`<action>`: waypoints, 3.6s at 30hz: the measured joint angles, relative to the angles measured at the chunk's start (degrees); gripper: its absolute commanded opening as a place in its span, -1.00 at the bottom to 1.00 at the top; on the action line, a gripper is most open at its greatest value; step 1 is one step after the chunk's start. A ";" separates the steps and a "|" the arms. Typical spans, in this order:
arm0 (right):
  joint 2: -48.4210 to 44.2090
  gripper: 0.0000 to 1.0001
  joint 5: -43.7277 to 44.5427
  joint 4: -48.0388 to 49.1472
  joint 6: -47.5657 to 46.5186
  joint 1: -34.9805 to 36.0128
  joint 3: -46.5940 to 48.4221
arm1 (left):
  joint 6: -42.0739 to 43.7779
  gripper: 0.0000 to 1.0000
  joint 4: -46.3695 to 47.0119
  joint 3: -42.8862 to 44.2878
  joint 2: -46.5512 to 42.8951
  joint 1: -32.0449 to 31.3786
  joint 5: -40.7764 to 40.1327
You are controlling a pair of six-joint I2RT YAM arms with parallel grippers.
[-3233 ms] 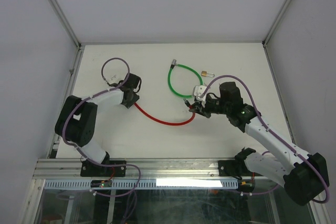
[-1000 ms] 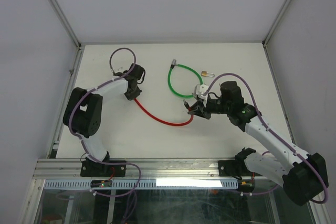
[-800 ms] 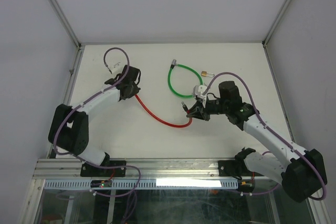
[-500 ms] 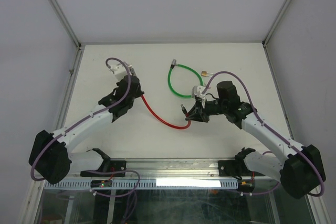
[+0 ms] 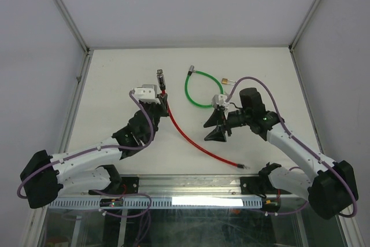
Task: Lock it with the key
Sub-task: Adjust the lock at the center of the board.
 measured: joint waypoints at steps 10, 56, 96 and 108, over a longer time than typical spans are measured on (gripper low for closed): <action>0.13 0.51 -1.27 9.42 6.73 -0.61 1.09 | 11.15 -1.00 15.45 -2.23 -0.63 -9.49 -4.11; 18.29 -1.00 -4.63 68.04 43.47 0.07 -3.93 | 6.01 0.98 24.26 -8.83 -10.99 -19.02 4.72; 14.25 -1.00 -11.85 64.98 38.93 -0.02 -4.15 | -13.33 0.06 25.22 1.16 8.87 9.64 72.91; 14.25 -1.00 -11.80 64.54 38.95 -0.07 -4.15 | -13.90 -0.70 27.26 3.76 11.74 9.64 73.57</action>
